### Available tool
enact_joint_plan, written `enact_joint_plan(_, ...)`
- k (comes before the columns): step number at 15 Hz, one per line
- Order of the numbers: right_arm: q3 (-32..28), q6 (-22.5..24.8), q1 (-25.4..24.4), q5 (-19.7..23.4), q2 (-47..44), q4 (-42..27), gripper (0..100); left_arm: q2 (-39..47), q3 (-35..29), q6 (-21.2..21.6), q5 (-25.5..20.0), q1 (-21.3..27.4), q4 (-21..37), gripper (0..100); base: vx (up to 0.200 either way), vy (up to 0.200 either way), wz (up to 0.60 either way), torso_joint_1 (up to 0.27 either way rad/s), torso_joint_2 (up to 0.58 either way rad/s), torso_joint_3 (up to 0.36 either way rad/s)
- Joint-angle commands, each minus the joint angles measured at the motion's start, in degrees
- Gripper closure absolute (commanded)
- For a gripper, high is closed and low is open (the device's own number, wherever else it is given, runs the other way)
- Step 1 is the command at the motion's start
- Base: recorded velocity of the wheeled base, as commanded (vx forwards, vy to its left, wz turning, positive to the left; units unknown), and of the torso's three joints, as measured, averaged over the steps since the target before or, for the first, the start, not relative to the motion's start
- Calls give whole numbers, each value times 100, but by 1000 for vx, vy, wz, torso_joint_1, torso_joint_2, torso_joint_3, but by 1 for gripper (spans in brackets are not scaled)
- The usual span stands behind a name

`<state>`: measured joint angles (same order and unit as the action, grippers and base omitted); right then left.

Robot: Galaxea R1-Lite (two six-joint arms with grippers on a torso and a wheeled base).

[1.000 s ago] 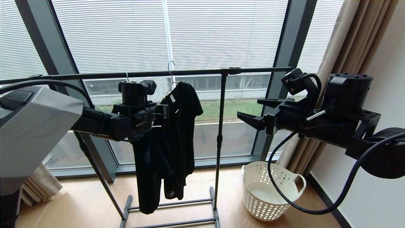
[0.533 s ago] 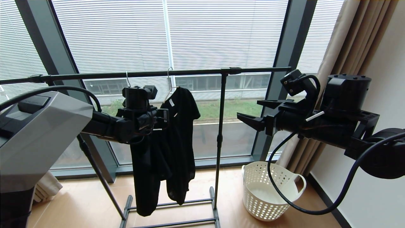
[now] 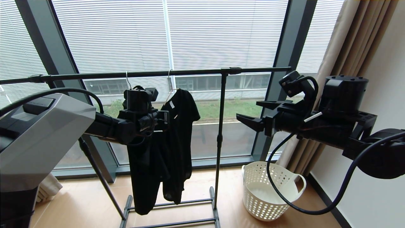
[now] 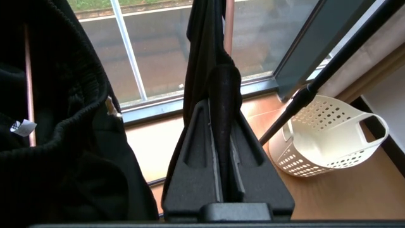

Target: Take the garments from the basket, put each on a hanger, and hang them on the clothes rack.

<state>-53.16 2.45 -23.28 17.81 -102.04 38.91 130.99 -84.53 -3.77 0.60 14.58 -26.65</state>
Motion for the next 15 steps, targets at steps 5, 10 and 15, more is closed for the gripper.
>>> enact_joint_plan(5, -1, 1, -1, 3, -9, 2, 0, -29, 7, -1, 2, -8, 2, 0, 0, 0, 0, 0, 0, 0)
enact_joint_plan(10, -1, 1, -1, 3, -9, 2, 0, -47, 15, -1, 2, -8, 2, 0, 0, 0, 0, 0, 0, 0)
enact_joint_plan(15, -1, 10, -1, 3, -9, 2, 0, -407, 209, 8, -7, -34, 19, 0, 0, 0, 0, 0, 0, 0)
